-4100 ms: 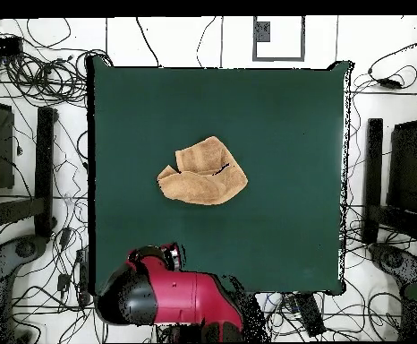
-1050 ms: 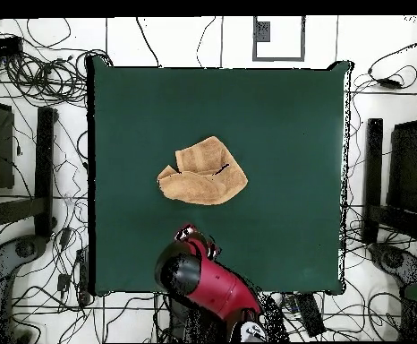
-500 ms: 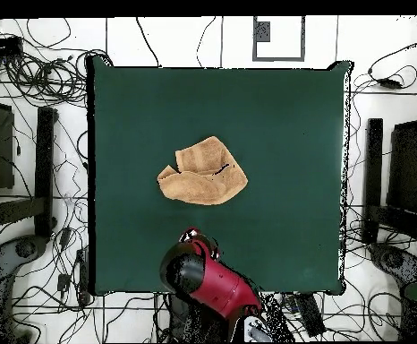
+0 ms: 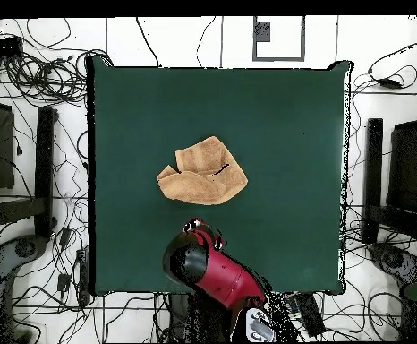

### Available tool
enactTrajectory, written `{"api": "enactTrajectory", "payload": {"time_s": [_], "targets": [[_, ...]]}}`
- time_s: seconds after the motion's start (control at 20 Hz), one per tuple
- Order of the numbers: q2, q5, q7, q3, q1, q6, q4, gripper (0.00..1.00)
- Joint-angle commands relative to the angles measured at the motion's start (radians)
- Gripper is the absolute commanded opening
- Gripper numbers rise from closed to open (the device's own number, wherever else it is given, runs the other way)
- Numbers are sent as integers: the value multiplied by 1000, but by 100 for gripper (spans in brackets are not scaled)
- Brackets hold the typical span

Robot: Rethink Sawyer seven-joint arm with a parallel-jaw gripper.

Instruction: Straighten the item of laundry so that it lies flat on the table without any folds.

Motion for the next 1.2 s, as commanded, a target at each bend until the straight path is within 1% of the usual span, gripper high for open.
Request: {"api": "enactTrajectory", "payload": {"time_s": [0.05,0.3,0.5,0.6,0.85,1.2], "targets": [[5,60,166,7,15,103,-142,100],[18,62,161,-22,37,186,-212,100],[41,65,174,-31,49,216,-259,100],[50,66,182,-23,46,204,-264,100],[52,50,188,15,19,148,-237,100],[67,49,200,33,13,115,-239,100]]}}
